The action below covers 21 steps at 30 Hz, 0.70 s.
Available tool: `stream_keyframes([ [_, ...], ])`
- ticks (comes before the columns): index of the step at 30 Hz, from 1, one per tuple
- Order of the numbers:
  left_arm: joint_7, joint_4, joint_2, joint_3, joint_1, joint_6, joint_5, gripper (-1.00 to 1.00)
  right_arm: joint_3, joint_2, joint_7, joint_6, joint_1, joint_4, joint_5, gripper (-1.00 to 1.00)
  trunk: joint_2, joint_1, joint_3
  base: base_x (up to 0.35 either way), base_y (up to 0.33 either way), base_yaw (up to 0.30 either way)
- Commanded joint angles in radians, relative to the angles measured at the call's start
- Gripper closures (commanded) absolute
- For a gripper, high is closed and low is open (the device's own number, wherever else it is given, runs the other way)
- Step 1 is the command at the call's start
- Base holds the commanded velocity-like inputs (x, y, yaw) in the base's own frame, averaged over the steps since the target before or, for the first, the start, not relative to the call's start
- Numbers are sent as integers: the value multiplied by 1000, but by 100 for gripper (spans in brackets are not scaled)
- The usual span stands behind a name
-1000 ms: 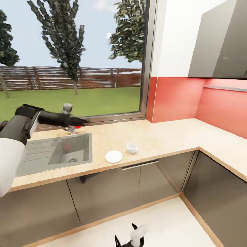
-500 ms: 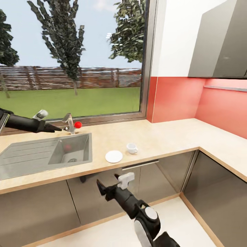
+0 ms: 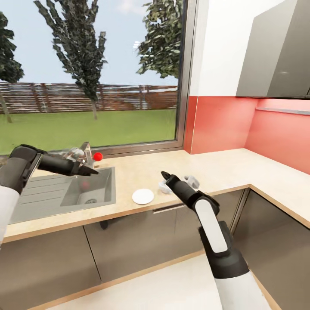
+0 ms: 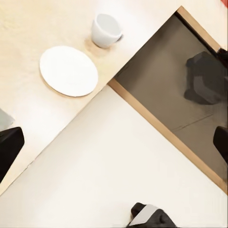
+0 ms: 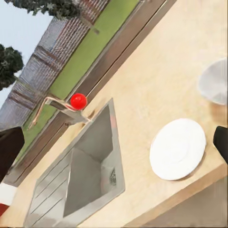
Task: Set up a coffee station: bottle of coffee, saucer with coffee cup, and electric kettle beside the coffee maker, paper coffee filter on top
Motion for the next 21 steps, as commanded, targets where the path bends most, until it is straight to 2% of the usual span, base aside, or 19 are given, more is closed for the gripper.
stream_keyframes([
  [1,-9,-1,-12,-1,8,11,-9,-100,-7,0,-44,6,-10,-5,-26,-100,-1,0,-1,0,0,0],
  [2,-9,0,-27,-1,19,11,-9,-100,-13,0,-71,11,-18,-11,-52,-100,-1,0,-1,0,0,0],
  [5,-9,0,-47,0,28,11,-9,-100,-14,0,-91,28,-24,-15,-97,-100,-1,0,-1,2,0,0],
  [7,-9,0,-52,1,30,11,-9,-100,-12,0,-94,42,-25,-16,-107,-100,-1,0,-1,53,0,0],
  [15,-10,1,-74,2,32,12,16,-100,-9,0,-74,79,-26,-17,-118,-100,-1,0,-1,272,32,0],
  [17,-10,1,-78,2,32,12,17,-100,-10,0,-68,104,-26,-17,-118,-100,-1,0,-1,295,187,0],
  [19,-9,1,-79,4,35,12,17,-100,-10,0,-64,160,-26,-16,-119,-100,-1,0,-1,267,213,0],
  [20,-8,2,-74,18,40,11,16,-100,-10,0,-64,195,-26,-13,-119,-100,-1,0,-1,39,31,-49],
  [21,-7,2,-73,20,44,11,15,-100,-10,0,-64,198,-25,-12,-120,-100,-1,0,-1,25,20,-81],
])
